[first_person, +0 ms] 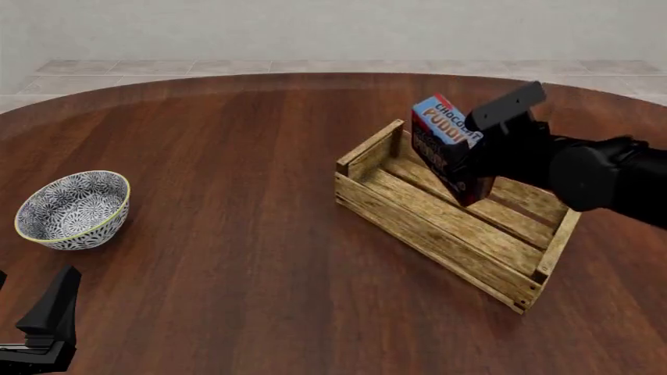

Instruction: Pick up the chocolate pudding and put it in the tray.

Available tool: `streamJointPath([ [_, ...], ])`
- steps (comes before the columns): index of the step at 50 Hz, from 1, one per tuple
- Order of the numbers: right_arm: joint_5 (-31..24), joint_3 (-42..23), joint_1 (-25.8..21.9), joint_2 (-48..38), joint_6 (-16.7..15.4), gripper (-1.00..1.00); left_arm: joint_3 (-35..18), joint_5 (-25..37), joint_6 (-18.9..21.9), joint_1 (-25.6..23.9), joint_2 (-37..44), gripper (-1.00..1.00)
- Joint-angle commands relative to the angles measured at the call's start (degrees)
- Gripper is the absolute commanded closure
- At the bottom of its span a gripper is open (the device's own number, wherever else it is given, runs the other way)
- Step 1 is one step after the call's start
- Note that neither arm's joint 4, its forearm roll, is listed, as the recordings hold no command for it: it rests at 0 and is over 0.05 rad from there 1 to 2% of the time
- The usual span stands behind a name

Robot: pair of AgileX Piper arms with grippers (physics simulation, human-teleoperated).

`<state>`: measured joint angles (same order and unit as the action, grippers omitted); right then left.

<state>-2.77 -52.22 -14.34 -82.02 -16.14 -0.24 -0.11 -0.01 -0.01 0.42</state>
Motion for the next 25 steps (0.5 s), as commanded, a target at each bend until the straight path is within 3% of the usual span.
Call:
streamJointPath([
  [1, 1.41, 0.72, 0.63, -1.17, 1.69, 1.0, 0.0, 0.0, 0.0, 0.0, 0.0, -1.0],
  [25, 4.03, 3.16, 1.18, -2.49, 2.53, 1.0, 0.0, 0.0, 0.0, 0.0, 0.0, -1.0],
])
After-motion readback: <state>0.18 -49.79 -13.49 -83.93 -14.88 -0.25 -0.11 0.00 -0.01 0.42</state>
